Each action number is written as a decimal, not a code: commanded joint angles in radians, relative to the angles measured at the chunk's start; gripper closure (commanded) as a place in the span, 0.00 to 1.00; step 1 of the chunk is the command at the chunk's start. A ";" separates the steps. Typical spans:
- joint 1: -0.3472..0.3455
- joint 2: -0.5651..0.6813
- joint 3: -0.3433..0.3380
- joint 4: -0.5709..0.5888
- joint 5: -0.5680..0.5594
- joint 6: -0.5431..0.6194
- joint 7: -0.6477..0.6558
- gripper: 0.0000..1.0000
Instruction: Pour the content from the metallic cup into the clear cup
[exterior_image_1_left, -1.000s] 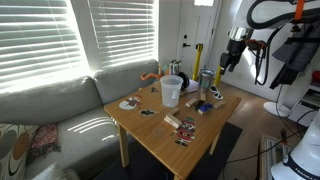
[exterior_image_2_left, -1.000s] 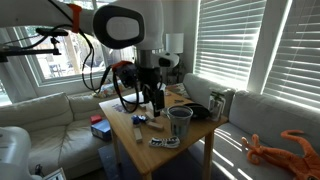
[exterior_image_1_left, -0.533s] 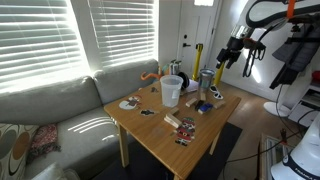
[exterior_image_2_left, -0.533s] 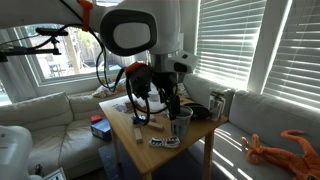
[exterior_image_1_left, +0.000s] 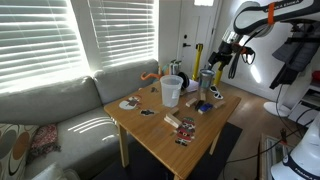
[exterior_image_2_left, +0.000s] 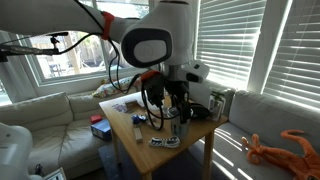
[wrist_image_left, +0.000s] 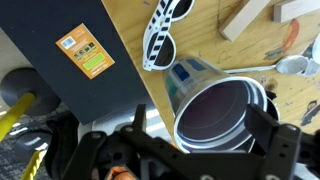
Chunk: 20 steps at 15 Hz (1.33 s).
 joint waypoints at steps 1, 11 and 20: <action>-0.012 0.061 0.005 0.045 0.043 0.005 0.026 0.00; -0.026 0.128 0.007 0.083 0.066 -0.018 0.117 0.73; -0.022 0.059 0.036 0.075 0.028 -0.033 0.194 0.99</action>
